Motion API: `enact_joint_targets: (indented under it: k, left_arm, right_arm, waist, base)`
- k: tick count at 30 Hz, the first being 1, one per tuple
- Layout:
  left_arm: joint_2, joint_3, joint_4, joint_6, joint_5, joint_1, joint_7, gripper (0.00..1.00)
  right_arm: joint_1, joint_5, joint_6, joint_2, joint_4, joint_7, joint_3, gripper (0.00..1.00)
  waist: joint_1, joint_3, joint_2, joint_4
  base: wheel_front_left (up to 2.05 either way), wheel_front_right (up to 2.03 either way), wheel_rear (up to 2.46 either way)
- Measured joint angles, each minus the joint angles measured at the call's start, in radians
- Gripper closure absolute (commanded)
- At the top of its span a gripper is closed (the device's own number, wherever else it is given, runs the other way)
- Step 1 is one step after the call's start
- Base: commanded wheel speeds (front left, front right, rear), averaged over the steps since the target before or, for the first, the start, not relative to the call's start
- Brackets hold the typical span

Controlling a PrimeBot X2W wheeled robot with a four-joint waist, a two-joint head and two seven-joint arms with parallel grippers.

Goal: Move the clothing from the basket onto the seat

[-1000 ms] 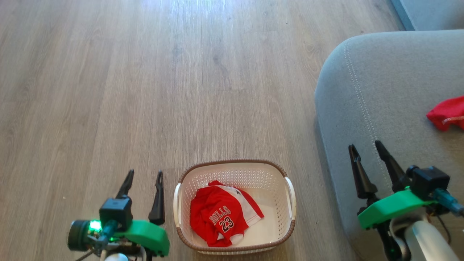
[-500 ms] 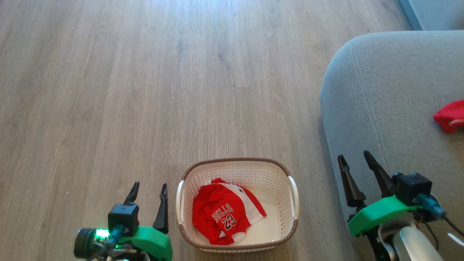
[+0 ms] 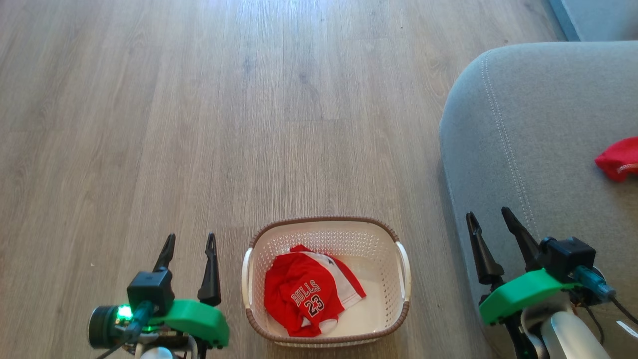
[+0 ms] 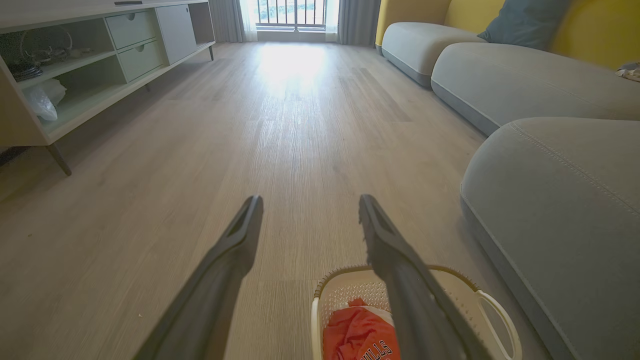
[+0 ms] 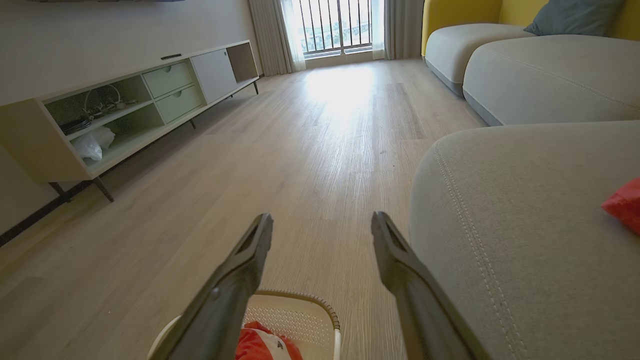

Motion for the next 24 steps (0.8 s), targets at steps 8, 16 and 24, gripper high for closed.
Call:
enact_joint_targets:
  k: [8,16,24]
  left_arm:
    - [0.0,-0.001,-0.016,0.002,0.004,0.0,0.0,0.0]
    - [0.0,-0.002,-0.007,-0.001,0.004,-0.001,0.0,0.0]
    - [0.0,-0.008,0.015,-0.028,0.02,-0.081,0.0,0.0]
  right_arm:
    - [0.0,0.0,0.0,0.001,0.0,0.0,-0.003,0.0]
    - [-0.001,-0.007,0.0,0.001,-0.002,0.0,-0.004,0.0]
    - [-0.017,-0.021,0.0,0.004,-0.007,0.0,-0.023,0.0]
  waist:
    - [0.0,0.003,0.0,-0.001]
    - [0.0,0.03,0.0,-0.008]
    - [0.0,0.128,0.0,-0.024]
  base:
    - [0.0,0.0,0.0]
    - [0.0,0.0,0.0]
    - [0.0,0.0,0.0]
